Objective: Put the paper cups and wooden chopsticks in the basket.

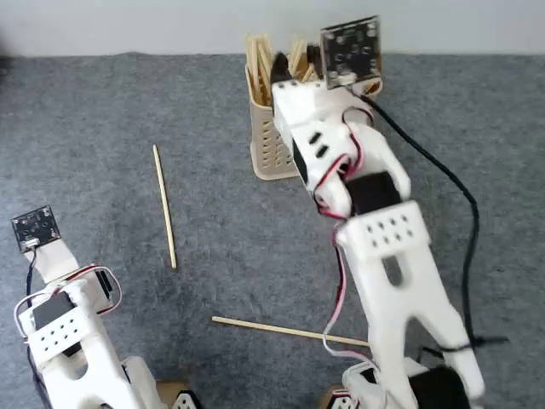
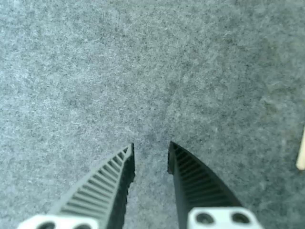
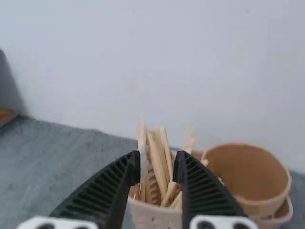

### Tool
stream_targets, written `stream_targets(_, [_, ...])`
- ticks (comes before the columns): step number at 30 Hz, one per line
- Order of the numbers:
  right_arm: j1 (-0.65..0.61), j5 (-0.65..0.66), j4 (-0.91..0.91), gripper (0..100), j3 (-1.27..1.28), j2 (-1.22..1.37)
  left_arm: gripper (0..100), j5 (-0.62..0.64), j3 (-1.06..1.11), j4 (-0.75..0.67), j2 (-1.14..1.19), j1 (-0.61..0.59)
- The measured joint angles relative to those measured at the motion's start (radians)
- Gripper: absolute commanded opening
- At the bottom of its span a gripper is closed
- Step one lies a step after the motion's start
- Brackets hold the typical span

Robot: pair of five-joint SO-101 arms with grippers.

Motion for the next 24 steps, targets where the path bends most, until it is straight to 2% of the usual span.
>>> stream_targets(7, [-0.112,-0.012,0.532,7.5,0.000,-0.048,11,0.000,0.000,0.000,0.000,0.000])
stream_targets(13, [-0.259,0.064,0.838,7.8,0.000,-0.037,11,0.000,0.000,0.000,0.000,0.000])
stream_targets(15, [-0.308,0.084,0.904,10.6,0.000,-0.005,11,0.000,0.000,0.000,0.000,0.000])
stream_targets(20, [-0.423,0.124,0.959,25.7,0.121,0.068,11,0.000,0.000,0.000,0.000,0.000])
stream_targets(24, [-0.542,0.155,0.916,24.8,0.292,0.100,11,0.000,0.000,0.000,0.000,0.000])
